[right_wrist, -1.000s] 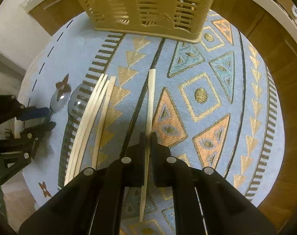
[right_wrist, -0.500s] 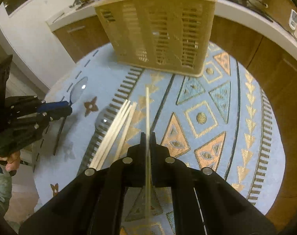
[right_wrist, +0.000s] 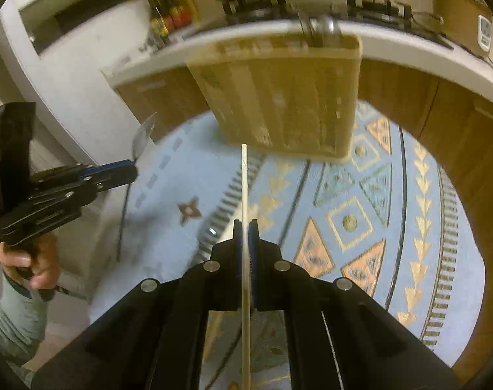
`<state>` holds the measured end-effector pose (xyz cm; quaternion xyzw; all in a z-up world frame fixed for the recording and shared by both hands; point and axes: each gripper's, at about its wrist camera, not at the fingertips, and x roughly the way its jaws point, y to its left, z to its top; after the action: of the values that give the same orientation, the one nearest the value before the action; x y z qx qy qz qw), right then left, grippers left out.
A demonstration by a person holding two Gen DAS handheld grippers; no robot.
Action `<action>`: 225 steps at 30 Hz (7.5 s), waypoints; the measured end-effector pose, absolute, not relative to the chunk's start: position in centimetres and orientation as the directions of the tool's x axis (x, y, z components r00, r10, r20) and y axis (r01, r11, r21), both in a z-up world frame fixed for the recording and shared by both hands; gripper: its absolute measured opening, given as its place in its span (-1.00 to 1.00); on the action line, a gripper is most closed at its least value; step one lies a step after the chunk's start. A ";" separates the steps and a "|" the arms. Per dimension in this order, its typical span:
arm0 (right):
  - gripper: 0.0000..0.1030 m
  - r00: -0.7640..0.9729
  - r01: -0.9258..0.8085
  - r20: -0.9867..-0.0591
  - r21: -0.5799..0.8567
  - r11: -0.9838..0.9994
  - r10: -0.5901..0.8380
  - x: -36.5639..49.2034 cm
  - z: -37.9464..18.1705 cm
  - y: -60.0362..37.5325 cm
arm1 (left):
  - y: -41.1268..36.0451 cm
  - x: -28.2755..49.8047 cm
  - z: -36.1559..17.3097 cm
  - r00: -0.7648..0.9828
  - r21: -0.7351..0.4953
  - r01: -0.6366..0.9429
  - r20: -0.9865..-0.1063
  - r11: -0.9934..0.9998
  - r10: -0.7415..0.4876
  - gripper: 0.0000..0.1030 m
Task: Organize utensils
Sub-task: 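Lift the clear spoon with the left tool while the right tool lifts the chopstick toward the caddy, then carry the spoon and chopstick over the beige caddy and open both tools to drop them, then move both tools back down toward the remaining spoons and chopsticks on the table, then grasp a clear spoon with the left tool while the right tool grasps a wooden chopstick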
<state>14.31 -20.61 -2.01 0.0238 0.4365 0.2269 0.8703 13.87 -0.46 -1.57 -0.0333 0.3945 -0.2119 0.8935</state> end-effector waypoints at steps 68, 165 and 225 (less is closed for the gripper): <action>-0.95 0.908 -0.393 -0.134 0.055 0.918 0.397 30.3 3.9 -24.0 | -7.1 28.5 4.1 0.896 -0.269 0.310 -0.237 0.912 -0.375 -0.80; 0.15 0.602 -0.240 -0.768 0.087 0.967 0.218 8.1 -6.9 -20.5 | -0.7 11.2 -7.8 0.525 -0.333 0.288 -0.729 0.898 -0.439 -0.25; -0.91 0.623 -0.044 -0.782 -0.019 0.999 0.013 4.4 -11.0 -21.6 | -0.2 9.6 -11.5 0.546 -0.321 0.210 -0.746 0.924 -0.383 -0.30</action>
<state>4.37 -21.60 -11.00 -0.0181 0.4336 0.0160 0.9008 9.59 -0.19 -11.49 -0.0970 0.4455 -0.1696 0.8737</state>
